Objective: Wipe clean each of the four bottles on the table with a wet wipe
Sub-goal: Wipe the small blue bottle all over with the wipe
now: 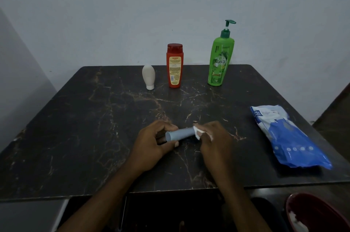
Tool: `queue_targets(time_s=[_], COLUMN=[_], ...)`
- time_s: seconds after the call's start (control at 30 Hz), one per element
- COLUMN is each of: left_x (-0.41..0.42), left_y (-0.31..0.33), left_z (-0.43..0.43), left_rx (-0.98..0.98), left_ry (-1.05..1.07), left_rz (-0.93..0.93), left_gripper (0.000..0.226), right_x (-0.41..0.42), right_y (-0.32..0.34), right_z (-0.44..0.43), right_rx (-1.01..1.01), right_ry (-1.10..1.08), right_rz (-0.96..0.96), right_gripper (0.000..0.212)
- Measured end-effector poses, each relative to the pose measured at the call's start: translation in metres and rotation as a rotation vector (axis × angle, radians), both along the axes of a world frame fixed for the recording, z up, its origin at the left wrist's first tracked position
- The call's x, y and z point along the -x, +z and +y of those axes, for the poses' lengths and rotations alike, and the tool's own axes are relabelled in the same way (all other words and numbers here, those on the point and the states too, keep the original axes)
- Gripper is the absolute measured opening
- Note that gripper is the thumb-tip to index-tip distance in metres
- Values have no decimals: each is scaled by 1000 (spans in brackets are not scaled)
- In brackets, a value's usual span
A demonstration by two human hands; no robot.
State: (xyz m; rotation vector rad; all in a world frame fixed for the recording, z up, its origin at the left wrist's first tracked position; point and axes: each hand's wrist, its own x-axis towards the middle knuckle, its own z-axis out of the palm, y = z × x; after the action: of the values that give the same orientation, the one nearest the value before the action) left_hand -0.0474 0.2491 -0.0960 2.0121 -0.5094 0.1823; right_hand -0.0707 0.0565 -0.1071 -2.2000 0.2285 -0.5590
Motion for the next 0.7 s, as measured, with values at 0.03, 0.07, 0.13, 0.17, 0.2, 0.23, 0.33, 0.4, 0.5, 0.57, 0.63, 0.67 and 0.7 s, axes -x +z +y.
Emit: queue_targets(time_s=[0.03,0.07,0.13,0.17,0.2,0.23,0.33,0.4,0.5,0.57,0.63,0.67,0.7], left_x=[0,0,1,0,-1,-2,-3,-4,-6,-4,-1,0,0], left_y=[1,1,4,4,4,4,5,5,3,2,2,3,4], left_z=[0,0,1,1,2,3,4,5,6,4,2,1,0], left_rx=[30,67,125,148,168,184,241,273,273,220,130,83,67], left_ry=[1,0,-7,-11,-13,-12,-11,-11,-27,-66,-112,-126,-141], left_rz=[24,56,120,141,152,160,184,224,265,261,250,234,231], left_gripper=[36,35,34,33,33,33,31,30,28,30,34,34,33], right_x=[-3,-5,-4,-2,0,1,4,3,1,0,-2,-4,-6], right_y=[0,-2,1,4,7,7,8,8,10,11,11,12,14], right_z=[-4,-7,-10,-11,-11,-13,-17,-19,-20,-22,-24,-24,-24], right_rx=[-99,-124,-164,-187,-208,-226,-354,-454,-603,-697,-679,-636,-594], right_ry=[-23,-7,-4,-26,-36,-16,98,91,98,130,132,126,122], right_rz=[58,54,8,-9,-26,-45,-38,-33,-24,-31,-20,-12,-4], right_gripper=[21,20,17,14,13,13,19,19,25,27,23,21,19])
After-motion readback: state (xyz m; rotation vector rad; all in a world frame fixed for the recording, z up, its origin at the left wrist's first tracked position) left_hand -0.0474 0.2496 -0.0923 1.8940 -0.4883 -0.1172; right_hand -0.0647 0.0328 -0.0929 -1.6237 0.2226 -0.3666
